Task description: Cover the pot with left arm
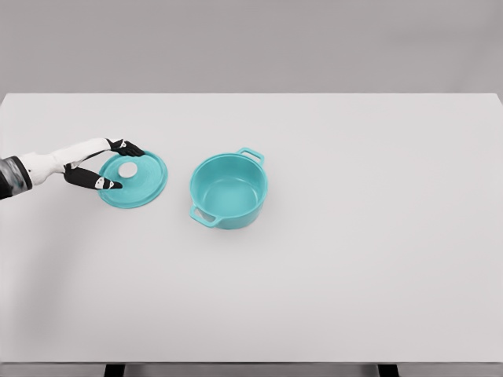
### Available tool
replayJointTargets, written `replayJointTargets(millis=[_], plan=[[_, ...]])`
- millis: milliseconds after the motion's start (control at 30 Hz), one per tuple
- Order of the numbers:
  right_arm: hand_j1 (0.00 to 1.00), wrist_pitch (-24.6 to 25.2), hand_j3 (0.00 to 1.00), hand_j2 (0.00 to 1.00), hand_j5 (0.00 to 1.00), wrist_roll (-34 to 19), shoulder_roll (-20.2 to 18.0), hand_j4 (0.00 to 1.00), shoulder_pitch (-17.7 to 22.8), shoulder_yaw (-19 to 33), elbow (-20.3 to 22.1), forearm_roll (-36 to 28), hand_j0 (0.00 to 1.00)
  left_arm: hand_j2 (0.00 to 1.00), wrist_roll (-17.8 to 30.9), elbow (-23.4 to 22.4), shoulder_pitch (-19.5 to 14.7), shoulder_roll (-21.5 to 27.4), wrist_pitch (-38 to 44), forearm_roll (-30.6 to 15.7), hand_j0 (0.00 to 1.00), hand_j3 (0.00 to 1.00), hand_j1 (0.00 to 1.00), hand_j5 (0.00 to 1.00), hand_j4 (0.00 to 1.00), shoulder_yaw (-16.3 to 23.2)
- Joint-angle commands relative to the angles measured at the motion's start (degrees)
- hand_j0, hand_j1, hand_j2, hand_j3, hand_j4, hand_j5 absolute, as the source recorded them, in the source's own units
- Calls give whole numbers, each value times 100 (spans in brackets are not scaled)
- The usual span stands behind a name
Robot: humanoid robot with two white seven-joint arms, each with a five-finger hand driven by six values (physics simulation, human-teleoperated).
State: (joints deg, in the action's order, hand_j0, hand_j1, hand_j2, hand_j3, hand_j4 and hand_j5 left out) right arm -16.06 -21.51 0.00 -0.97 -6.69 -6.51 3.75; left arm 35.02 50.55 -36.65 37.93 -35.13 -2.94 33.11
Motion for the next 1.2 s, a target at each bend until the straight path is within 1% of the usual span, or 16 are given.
replayJointTargets(millis=[0,433,667,733,833,900,1067,1167], plan=[[100,-3,100,100,100,-2,0,100,0,1,0,3,100,78,-2,-19,0,-5,13,-40,78,78,78,78,78,-7],[100,-3,100,100,100,-2,0,100,0,1,0,3,100,78,-2,-54,0,-32,13,-40,78,78,78,78,78,2],[100,-3,100,100,100,-2,0,100,0,1,0,3,100,76,-2,-54,0,-32,13,-31,76,76,76,76,76,2],[100,-3,100,100,100,-2,0,100,0,1,0,3,100,75,-2,-54,0,-40,13,154,75,75,75,75,75,-42],[100,-3,100,100,100,-2,0,100,0,1,0,3,100,74,-2,-54,0,-40,13,163,74,74,74,74,74,-42],[100,-3,100,100,100,-2,0,100,0,1,0,3,100,73,-2,-54,0,-49,13,171,73,73,73,73,73,-42],[100,-3,100,100,100,-2,0,100,0,1,0,3,100,62,-2,-54,18,-40,13,154,62,62,62,62,62,-42],[100,-3,100,100,100,-2,0,100,0,1,0,3,100,61,-2,-54,26,-32,13,154,61,61,61,61,61,-42]])
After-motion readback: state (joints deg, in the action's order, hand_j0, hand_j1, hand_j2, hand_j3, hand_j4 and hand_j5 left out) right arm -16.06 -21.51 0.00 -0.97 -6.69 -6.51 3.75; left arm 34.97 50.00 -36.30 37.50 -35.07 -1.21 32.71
